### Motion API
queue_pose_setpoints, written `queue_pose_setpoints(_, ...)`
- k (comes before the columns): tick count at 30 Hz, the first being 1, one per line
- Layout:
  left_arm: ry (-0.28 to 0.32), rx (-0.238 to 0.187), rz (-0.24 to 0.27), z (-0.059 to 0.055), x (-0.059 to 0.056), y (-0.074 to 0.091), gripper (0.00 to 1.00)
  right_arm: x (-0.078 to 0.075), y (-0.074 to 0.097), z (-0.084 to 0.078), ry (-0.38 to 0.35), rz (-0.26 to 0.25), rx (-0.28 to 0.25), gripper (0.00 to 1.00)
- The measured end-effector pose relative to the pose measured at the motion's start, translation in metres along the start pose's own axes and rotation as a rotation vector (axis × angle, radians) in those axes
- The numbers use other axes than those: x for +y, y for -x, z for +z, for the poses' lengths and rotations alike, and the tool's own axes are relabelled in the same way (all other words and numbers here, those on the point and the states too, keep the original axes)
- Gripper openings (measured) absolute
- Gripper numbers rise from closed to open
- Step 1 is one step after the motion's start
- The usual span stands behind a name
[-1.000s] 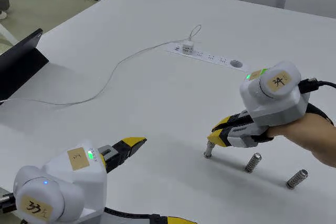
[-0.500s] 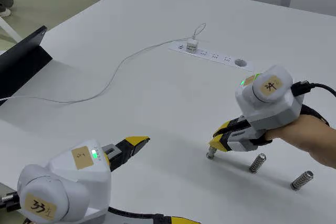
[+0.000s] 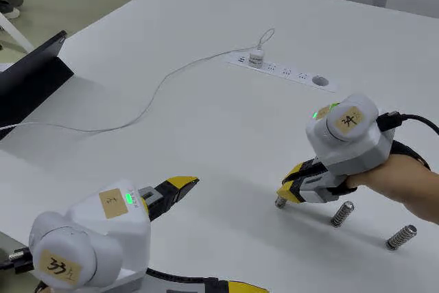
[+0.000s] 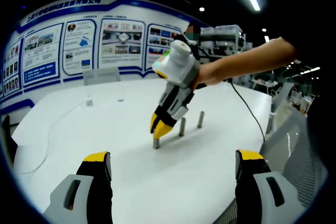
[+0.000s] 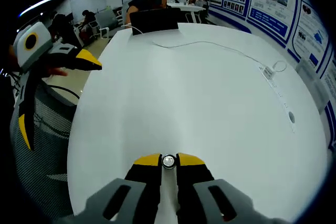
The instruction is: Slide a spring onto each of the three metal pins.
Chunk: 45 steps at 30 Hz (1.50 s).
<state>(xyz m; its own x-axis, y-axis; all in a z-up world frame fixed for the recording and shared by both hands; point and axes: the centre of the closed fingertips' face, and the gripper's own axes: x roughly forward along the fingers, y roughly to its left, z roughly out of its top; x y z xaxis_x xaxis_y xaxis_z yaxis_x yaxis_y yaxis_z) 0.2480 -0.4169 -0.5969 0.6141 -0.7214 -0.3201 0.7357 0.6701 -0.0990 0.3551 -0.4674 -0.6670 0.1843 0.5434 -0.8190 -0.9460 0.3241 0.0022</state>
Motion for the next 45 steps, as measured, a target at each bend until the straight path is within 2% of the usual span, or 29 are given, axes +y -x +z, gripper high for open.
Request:
queue_pose_setpoints(5,-0.003,0.004,-0.006,-0.001,-0.001,0.000,1.00,0.002,-0.001,-0.004,0.052,-0.004,0.015,0.11)
queue_pose_setpoints(15,-0.006,0.015,-0.008,-0.003,-0.002,0.000,1.00,0.001,-0.003,-0.007,0.051,-0.002,0.008,0.12)
queue_pose_setpoints(20,-0.009,0.021,-0.012,-0.004,-0.003,-0.001,1.00,-0.002,0.000,-0.009,0.065,-0.021,0.007,0.18)
queue_pose_setpoints(30,0.001,0.026,-0.002,-0.006,0.000,-0.001,1.00,-0.001,0.015,-0.008,0.051,-0.044,-0.056,0.24)
queue_pose_setpoints(33,-0.012,0.033,0.008,-0.006,0.001,-0.001,1.00,-0.001,0.022,-0.008,0.029,-0.057,-0.095,0.28)
queue_pose_setpoints(45,-0.025,0.049,0.024,-0.009,0.004,-0.001,1.00,0.005,0.057,-0.028,-0.043,-0.117,-0.183,0.38)
